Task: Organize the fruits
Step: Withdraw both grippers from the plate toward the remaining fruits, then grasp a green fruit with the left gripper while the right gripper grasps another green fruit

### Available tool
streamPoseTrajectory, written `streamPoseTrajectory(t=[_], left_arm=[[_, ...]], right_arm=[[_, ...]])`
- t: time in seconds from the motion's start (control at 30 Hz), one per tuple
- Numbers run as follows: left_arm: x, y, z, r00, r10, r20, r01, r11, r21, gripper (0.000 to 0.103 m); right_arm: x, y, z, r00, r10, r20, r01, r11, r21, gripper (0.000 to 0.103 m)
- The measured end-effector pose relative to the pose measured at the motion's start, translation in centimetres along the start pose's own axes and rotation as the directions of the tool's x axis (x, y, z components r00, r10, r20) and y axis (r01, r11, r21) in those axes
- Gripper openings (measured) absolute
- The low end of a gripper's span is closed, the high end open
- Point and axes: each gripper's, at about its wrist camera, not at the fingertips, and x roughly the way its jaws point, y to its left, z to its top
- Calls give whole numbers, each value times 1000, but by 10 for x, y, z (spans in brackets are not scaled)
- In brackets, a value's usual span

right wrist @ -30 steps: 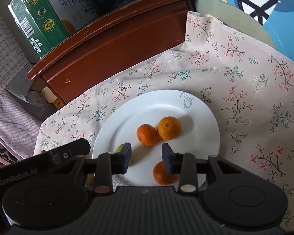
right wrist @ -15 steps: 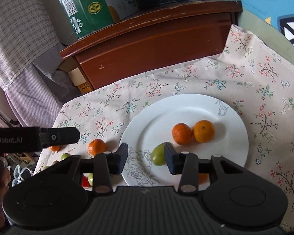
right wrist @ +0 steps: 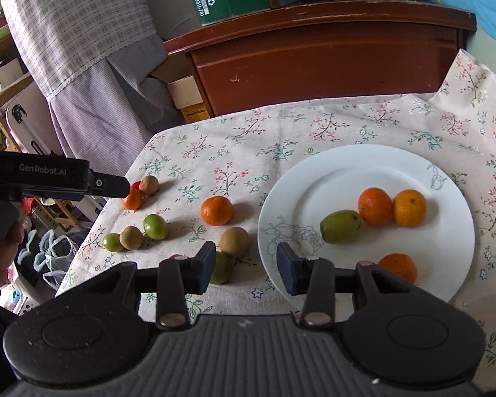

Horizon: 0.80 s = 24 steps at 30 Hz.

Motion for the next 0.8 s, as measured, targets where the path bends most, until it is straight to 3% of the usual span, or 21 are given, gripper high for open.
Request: streamPoseTrajectory(t=[0.17,0.4,0.6,0.8], left_arm=[[7,10,-10,1000,6,-27,-6,1000,-8,92],[13,14,-25,1000,8,-26,-5,995,103,92],[10,16,-36,999,26,22,-30,969,245,91],[24,21,-39,1000,3,-9,0,968,251,91]], right_arm=[[5,3,-3,1000,16,-14,-16,1000,-15,42],[12,5,-6,999,33,-36,-34,999,-29,42],[15,6,-8,998,52,-47,-53,998,-24,42],[22,9,-10,996,69,-64,-70,997,-19,42]])
